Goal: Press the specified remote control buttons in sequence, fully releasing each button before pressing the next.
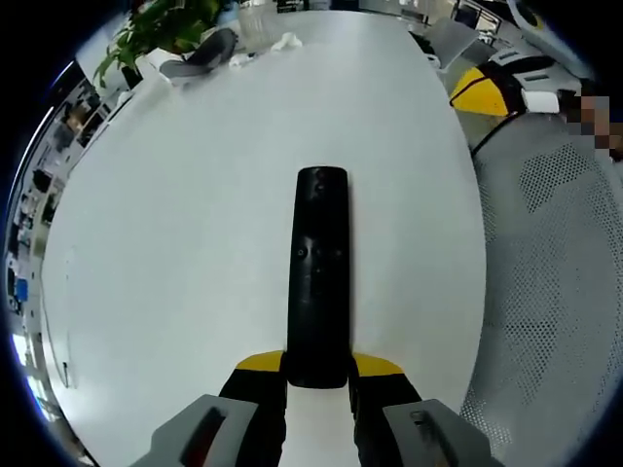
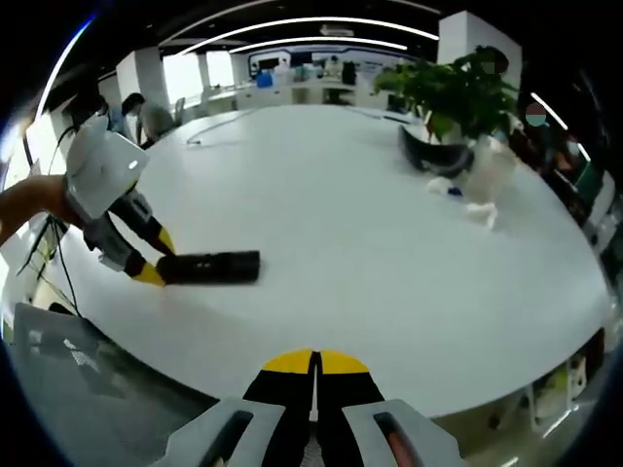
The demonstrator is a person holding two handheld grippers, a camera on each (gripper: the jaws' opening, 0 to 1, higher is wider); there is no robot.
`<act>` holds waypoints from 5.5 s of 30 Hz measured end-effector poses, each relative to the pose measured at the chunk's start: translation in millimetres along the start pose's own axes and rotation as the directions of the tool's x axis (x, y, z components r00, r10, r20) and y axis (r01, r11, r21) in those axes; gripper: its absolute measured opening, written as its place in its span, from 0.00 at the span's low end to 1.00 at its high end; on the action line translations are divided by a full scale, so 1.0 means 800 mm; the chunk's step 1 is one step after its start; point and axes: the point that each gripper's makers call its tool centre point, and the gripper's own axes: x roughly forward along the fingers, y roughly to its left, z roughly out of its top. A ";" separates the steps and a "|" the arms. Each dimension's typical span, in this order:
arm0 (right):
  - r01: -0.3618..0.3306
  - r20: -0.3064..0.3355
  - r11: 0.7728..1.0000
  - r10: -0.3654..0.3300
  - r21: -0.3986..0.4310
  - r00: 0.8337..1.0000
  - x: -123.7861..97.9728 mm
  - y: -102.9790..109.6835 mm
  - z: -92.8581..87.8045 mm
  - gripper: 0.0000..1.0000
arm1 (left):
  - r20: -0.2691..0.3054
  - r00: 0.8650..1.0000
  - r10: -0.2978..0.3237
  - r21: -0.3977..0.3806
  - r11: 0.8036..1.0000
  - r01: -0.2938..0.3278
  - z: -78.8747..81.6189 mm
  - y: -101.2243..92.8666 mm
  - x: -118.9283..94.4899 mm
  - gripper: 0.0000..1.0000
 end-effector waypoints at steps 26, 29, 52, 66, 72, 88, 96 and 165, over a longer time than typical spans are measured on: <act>0.061 -0.160 0.998 -0.060 -0.001 0.985 0.003 -0.005 -0.029 0.00 | 0.072 0.997 0.004 -0.024 1.000 -0.003 -0.017 -0.055 -0.006 0.24; 0.080 -0.162 0.997 -0.077 0.009 0.984 0.002 -0.012 -0.030 0.00 | 0.073 0.997 0.007 -0.024 1.000 -0.005 -0.019 -0.064 -0.007 0.24; 0.088 -0.122 0.995 -0.092 -0.037 0.988 -0.002 -0.013 -0.023 0.00 | 0.103 0.995 0.019 -0.050 0.999 -0.014 -0.036 -0.102 -0.013 0.24; 0.045 -0.126 0.998 -0.051 -0.045 0.991 0.002 -0.003 -0.023 0.00 | 0.086 0.996 0.011 -0.053 0.999 -0.006 -0.033 -0.100 -0.013 0.24; 0.034 -0.170 0.996 -0.049 -0.088 0.984 0.002 0.001 -0.031 0.00 | 0.100 0.995 0.008 -0.067 0.998 -0.001 -0.033 -0.099 -0.013 0.24; 0.011 -0.080 1.000 -0.012 -0.015 0.997 -0.009 0.017 -0.002 0.00 | 0.159 0.987 0.013 -0.086 0.996 0.001 -0.033 -0.099 -0.013 0.24; -0.141 0.030 0.990 0.142 -0.032 0.989 -0.013 0.084 0.053 0.00 | 0.191 0.982 0.006 -0.064 0.998 0.006 -0.034 -0.102 -0.014 0.24; -0.241 -0.195 0.970 0.245 0.045 0.950 0.064 0.123 0.000 0.00 | 0.521 0.854 0.014 -0.088 0.995 0.037 -0.031 -0.105 -0.019 0.24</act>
